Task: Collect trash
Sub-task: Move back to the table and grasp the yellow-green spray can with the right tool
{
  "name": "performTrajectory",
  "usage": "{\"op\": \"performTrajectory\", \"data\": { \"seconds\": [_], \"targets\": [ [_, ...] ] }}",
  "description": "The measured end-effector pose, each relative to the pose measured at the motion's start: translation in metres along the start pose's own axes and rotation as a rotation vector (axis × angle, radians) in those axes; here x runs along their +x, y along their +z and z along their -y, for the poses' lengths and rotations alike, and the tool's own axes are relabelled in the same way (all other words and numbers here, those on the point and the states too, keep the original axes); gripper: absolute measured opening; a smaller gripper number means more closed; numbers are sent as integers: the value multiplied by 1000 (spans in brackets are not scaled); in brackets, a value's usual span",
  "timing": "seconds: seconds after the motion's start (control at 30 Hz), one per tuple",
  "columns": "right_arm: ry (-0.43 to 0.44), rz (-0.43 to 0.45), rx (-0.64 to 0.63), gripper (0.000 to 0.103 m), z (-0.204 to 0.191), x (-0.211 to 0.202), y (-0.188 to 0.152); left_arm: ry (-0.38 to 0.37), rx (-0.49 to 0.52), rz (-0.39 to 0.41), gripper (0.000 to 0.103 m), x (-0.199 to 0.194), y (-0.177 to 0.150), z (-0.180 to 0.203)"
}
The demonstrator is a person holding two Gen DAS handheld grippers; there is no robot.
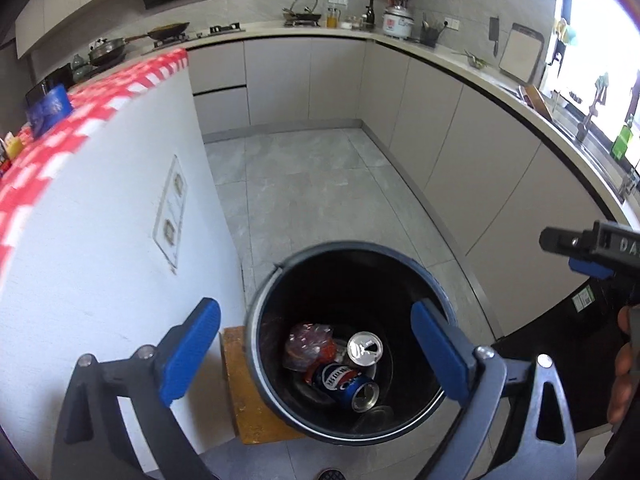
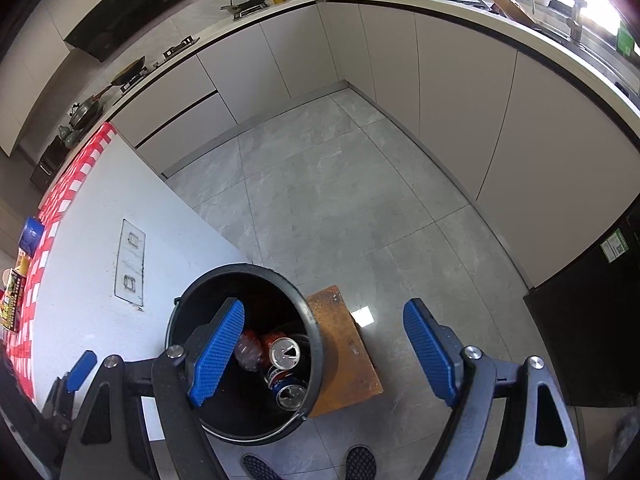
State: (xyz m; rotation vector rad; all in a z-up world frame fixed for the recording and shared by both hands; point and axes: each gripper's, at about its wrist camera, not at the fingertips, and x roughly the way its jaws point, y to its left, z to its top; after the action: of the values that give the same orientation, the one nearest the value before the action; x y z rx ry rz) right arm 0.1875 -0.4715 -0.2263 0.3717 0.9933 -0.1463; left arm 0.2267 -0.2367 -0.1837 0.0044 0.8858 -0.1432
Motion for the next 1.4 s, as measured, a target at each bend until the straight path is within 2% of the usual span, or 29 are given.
{"op": "performTrajectory", "data": {
  "seconds": [0.4, 0.53, 0.67, 0.83, 1.03, 1.4],
  "targets": [
    [61, 48, -65, 84, -54, -22, 18, 53, -45, 97, 97, -40, 28, -39],
    [40, 65, -123, 84, -78, -27, 18, 77, -79, 106, 97, -49, 33, -58],
    [-50, 109, -249, 84, -108, -29, 16, 112, -100, 129, 97, -63, 37, -81],
    [-29, 113, -280, 84, -136, -31, 20, 153, -133, 139, 97, -77, 41, -112],
    [-12, 153, -371, 84, -196, -37, 22, 215, -188, 153, 97, -94, 40, -157],
    [52, 158, -444, 84, -315, -37, -4, 318, -300, 182, 97, -136, 15, -278]
  ]
}}
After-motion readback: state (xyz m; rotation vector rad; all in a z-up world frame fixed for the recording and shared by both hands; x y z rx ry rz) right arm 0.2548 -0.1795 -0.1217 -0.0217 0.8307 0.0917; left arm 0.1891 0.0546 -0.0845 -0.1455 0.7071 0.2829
